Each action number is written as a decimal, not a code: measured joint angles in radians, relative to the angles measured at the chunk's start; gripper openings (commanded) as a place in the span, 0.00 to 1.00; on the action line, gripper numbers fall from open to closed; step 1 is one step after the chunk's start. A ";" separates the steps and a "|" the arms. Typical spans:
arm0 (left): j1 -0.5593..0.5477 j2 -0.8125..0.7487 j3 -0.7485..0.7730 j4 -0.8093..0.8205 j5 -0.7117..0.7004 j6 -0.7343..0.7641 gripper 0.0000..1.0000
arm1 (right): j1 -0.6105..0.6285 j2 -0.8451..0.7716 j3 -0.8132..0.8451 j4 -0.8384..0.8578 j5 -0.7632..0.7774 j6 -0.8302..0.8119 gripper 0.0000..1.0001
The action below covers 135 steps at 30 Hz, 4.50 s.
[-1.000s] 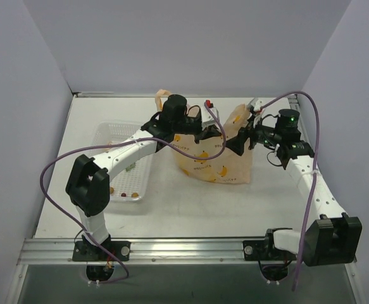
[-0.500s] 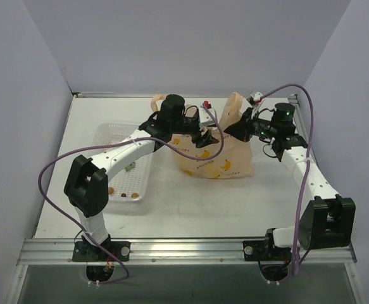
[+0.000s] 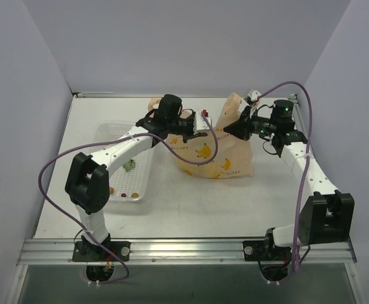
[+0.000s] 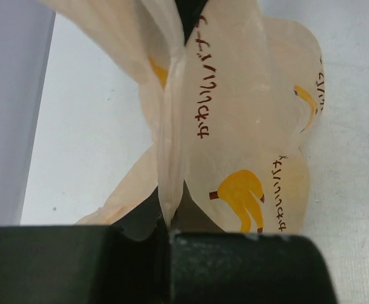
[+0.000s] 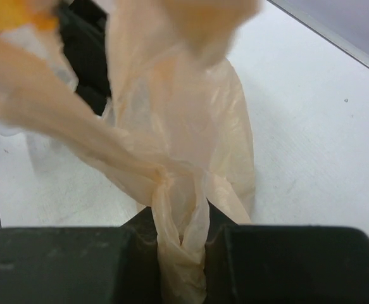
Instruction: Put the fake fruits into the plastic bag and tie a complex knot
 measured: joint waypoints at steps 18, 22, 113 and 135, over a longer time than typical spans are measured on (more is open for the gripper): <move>-0.095 0.032 -0.090 0.169 -0.278 -0.140 0.00 | -0.029 0.192 0.087 0.089 0.121 0.604 0.53; -0.089 0.046 -0.073 0.166 -0.289 -0.180 0.00 | -0.037 0.151 0.049 0.107 0.088 0.607 0.62; 0.103 -0.126 -0.339 0.317 -0.550 -1.235 0.08 | 0.158 0.269 0.047 -0.027 0.104 0.614 0.00; 0.104 -0.026 -0.090 -0.090 0.299 -0.229 0.11 | 0.268 0.324 0.216 -0.124 0.386 0.385 0.00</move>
